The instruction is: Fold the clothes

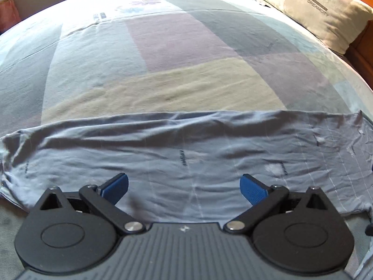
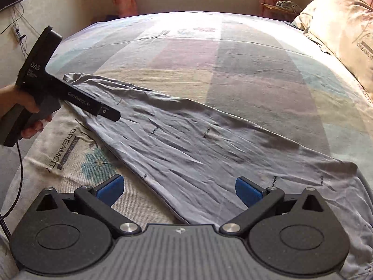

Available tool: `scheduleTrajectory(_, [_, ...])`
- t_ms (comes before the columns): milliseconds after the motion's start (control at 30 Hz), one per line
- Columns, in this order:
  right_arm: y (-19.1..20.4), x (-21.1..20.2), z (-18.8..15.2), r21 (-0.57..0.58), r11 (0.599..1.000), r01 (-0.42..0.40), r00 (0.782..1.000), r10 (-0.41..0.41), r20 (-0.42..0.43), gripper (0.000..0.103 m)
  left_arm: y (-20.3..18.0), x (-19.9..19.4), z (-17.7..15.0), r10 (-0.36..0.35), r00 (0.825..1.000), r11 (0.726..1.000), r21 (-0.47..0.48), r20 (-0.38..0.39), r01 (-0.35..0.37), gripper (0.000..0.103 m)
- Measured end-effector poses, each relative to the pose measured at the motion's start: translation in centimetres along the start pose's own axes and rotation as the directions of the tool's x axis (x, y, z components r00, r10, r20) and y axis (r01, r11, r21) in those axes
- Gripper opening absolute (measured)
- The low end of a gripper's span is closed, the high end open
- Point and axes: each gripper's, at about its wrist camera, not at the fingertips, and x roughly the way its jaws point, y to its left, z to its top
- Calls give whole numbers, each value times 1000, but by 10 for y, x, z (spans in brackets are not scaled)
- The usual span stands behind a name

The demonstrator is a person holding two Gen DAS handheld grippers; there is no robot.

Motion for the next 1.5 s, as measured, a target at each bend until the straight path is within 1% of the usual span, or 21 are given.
scheduleTrajectory(167, [18,22,15,-67,997,-40,999,40,-5,103,57,-3,-3,-28,999,988,-154,38,34,101])
scheduleTrajectory(267, [20,31,19,-72,996,-48,999,47,-20,103,81,-13,-8,-22,999,977,-211,41,30,101])
scheduleTrajectory(300, [21,33,20,-73,996,-51,998,49,-25,103,88,-15,-9,-9,999,976,-215,42,18,101])
scheduleTrajectory(367, [22,38,21,-80,995,-56,998,54,-37,103,109,-18,-12,43,998,973,-229,35,-34,101])
scheduleTrajectory(467, [27,45,22,-101,993,-68,996,62,-59,103,141,-19,-15,111,993,953,-288,29,-98,101])
scheduleTrajectory(500, [28,48,22,-109,991,-72,996,65,-66,103,152,-19,-16,124,992,944,-311,23,-110,101])
scheduleTrajectory(533, [29,50,23,-116,991,-74,995,65,-73,103,162,-18,-17,99,995,942,-324,34,-82,101])
scheduleTrajectory(633, [33,57,25,-126,989,-79,994,68,-89,103,164,-15,-10,87,996,958,-277,19,-78,101])
scheduleTrajectory(667, [33,59,26,-128,989,-80,993,69,-92,103,161,-15,-8,92,996,957,-277,16,-84,101])
scheduleTrajectory(767, [36,62,29,-125,989,-85,993,73,-91,103,160,-23,-2,67,996,949,-313,63,-44,101])
scheduleTrajectory(800, [37,63,30,-124,989,-87,993,75,-92,103,158,-25,1,68,994,955,-293,82,-42,101])
scheduleTrajectory(867, [40,67,30,-129,988,-91,992,78,-102,103,162,-20,9,95,992,962,-266,85,-70,101])
scheduleTrajectory(933, [42,70,31,-138,986,-98,990,84,-110,103,173,-10,11,116,992,954,-283,50,-97,101])
scheduleTrajectory(1033, [44,73,31,-146,984,-105,989,88,-119,103,183,-7,7,172,985,951,-266,28,-158,101])
scheduleTrajectory(1167, [39,77,30,-129,987,-98,988,80,-135,103,182,-12,10,185,983,955,-236,-1,-180,101])
scheduleTrajectory(1200, [37,79,29,-126,988,-91,987,73,-141,103,179,-14,13,193,981,953,-237,2,-187,100])
scheduleTrajectory(1267, [34,79,30,-121,989,-81,989,65,-132,103,168,-23,19,189,981,957,-231,39,-175,100])
scheduleTrajectory(1300, [33,79,31,-118,990,-78,990,63,-125,103,158,-29,23,171,983,966,-210,70,-154,100])
scheduleTrajectory(1367, [33,78,35,-108,991,-76,992,65,-107,103,131,-33,31,110,990,985,-144,88,-96,100])
scheduleTrajectory(1433, [33,81,41,-108,991,-80,993,71,-91,103,111,-21,34,32,997,993,-112,69,-24,101])
scheduleTrajectory(1500, [35,86,48,-117,990,-83,994,74,-77,103,91,-9,38,-45,998,996,-81,47,48,101])
